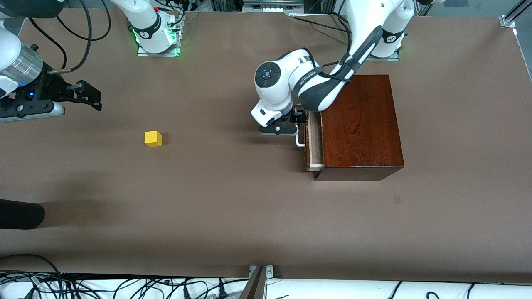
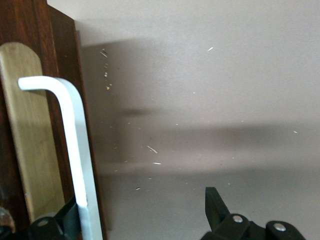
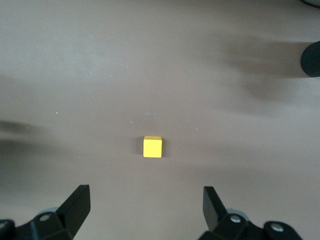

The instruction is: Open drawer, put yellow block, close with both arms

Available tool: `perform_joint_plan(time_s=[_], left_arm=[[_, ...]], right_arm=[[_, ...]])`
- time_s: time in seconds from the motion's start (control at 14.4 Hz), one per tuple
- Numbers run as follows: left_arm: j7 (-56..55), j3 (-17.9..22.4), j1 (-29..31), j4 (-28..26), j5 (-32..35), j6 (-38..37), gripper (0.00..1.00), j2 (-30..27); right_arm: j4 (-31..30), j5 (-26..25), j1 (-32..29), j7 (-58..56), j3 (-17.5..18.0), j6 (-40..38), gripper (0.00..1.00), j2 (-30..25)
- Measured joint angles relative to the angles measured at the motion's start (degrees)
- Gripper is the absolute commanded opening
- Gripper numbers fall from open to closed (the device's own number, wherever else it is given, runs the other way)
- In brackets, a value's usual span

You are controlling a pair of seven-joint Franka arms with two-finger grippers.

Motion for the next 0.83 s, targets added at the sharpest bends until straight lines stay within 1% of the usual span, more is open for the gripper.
perform_joint_plan(time_s=[0.14,0.28,0.42,0.7,0.83], left_arm=[[-1.0,-0.1,-1.39,1.25,-0.01,2.45,1.0,0.45],[-1.68,-0.21,-3.16,3.57,-0.01,2.83,1.0,1.31],[-1.87,-0.1,-4.26,4.78,-0.01,3.15,1.0,2.05],[-1.92,-0.04,-4.36,5.25,-0.01,3.29,1.0,2.37],[-1.93,-0.17,-4.39,6.89,-0.01,3.76,1.0,2.17]], right_arm=[[0.0,0.0,-0.01,0.01,-0.05,0.01,1.0,0.06],[0.0,-0.01,-0.04,0.01,-0.14,0.26,1.0,0.26],[0.0,-0.01,-0.06,0.01,-0.34,0.84,1.0,0.49],[0.0,-0.52,-0.12,0.01,-0.54,1.4,1.0,0.66],[0.0,-0.62,-0.16,0.01,-0.58,3.05,1.0,1.26]])
